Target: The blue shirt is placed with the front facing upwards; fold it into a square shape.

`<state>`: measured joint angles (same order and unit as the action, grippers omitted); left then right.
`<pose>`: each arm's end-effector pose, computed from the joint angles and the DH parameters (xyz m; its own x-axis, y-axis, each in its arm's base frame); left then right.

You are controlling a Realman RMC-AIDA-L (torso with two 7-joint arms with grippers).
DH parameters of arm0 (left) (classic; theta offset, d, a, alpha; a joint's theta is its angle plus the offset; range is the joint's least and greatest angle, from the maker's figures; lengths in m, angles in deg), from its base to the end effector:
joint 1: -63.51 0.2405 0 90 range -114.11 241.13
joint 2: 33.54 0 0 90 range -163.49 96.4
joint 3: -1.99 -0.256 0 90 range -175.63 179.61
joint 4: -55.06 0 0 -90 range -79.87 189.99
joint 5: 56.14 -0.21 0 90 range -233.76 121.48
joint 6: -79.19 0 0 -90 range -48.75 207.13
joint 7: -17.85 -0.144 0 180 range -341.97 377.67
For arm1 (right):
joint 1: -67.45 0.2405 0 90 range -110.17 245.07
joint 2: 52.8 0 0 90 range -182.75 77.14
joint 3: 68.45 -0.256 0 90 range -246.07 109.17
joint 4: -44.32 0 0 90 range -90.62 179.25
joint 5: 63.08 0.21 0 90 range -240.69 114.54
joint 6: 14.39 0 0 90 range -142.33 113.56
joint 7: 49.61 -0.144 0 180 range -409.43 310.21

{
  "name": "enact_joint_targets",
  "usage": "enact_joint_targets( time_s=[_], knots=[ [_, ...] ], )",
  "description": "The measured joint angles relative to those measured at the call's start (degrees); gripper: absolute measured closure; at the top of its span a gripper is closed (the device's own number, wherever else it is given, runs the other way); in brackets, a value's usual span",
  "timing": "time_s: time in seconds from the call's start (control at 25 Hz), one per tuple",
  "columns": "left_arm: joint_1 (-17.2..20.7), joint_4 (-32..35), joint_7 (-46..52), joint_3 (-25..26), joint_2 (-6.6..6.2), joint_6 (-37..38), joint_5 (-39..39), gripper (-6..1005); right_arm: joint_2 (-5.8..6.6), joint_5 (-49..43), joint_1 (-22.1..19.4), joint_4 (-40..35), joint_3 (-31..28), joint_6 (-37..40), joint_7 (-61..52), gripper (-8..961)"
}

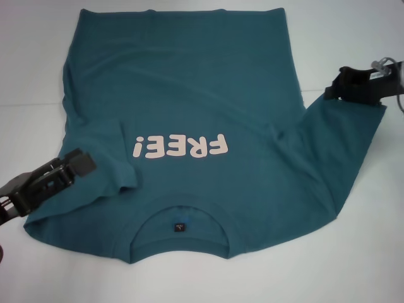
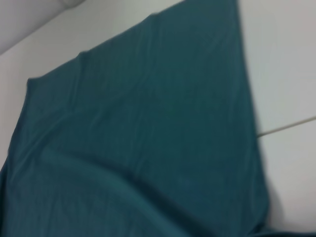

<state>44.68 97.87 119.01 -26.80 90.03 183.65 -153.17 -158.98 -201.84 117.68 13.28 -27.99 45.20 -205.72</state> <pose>-0.2698 0.2739 0.0436 0.2462 0.4977 0.8317 0.6976 -0.6867 0.2044 0.2545 0.4700 0.0853 0.1183 -0.8041 -0.5826 -0.9764 0.0125 -0.2156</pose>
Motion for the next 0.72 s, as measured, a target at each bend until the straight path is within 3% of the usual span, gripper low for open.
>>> enact_joint_targets(
  time_s=[0.12,0.32,0.72],
  knots=[
    [0.02,0.00,0.00,0.25,-0.01,0.03,0.00,234,-1.80,-0.20,0.43,-0.01,0.87,0.25,0.54,943],
    [0.02,0.00,0.41,0.65,-0.15,0.05,0.00,233,-3.35,-0.20,1.10,-0.01,3.41,0.27,0.61,943],
    [0.76,0.00,0.52,3.13,-0.18,0.36,-0.01,233,-4.95,0.20,2.76,-1.36,4.43,3.60,0.54,942]
  ],
)
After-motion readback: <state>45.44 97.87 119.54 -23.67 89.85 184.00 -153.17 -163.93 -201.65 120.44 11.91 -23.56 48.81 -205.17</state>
